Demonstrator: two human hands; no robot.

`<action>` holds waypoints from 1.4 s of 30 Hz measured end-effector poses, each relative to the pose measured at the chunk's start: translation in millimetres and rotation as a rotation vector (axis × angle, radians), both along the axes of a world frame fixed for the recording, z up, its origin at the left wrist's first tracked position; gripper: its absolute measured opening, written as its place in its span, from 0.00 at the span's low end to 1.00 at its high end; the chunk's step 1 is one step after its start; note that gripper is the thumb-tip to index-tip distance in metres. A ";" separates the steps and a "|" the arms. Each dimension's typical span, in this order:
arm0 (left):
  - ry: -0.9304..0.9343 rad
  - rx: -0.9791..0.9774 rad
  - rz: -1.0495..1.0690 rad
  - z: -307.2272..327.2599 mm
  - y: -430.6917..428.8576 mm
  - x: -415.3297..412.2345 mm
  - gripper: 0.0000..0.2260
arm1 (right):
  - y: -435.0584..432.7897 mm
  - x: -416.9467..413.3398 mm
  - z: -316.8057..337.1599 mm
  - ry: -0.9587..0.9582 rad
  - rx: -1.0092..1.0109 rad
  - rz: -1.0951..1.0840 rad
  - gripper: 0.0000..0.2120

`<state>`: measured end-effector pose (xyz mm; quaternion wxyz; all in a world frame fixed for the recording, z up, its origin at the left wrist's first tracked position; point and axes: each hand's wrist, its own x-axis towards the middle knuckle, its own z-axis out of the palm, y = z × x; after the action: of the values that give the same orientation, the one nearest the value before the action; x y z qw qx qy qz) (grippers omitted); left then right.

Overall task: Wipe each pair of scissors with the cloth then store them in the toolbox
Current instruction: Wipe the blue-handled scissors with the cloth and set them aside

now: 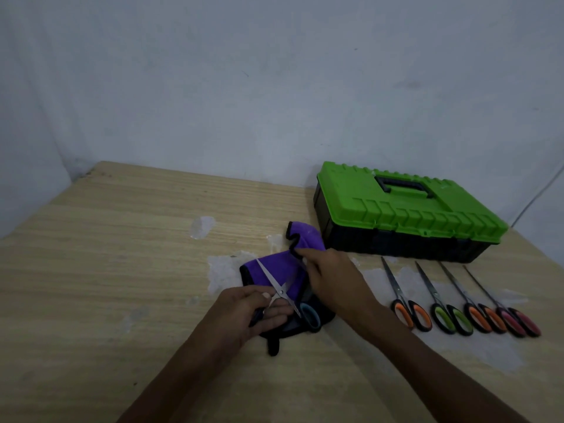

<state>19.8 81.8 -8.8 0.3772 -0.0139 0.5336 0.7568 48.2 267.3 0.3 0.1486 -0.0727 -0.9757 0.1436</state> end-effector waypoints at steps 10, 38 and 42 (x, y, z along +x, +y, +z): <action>0.064 -0.066 -0.115 2.2 3.4 -4.5 0.11 | -21.7 -8.4 7.1 -0.226 0.110 0.274 0.16; 0.169 -0.095 0.019 6.4 -3.9 9.3 0.09 | 26.5 37.4 28.2 0.256 -0.647 -0.076 0.12; 0.161 -0.098 0.027 4.6 -2.9 8.6 0.09 | 6.1 38.1 19.7 0.163 -0.538 0.064 0.12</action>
<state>28.4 78.8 -4.3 0.3216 0.0214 0.5985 0.7335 86.2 273.4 20.0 0.1976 -0.0670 -0.8892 0.4072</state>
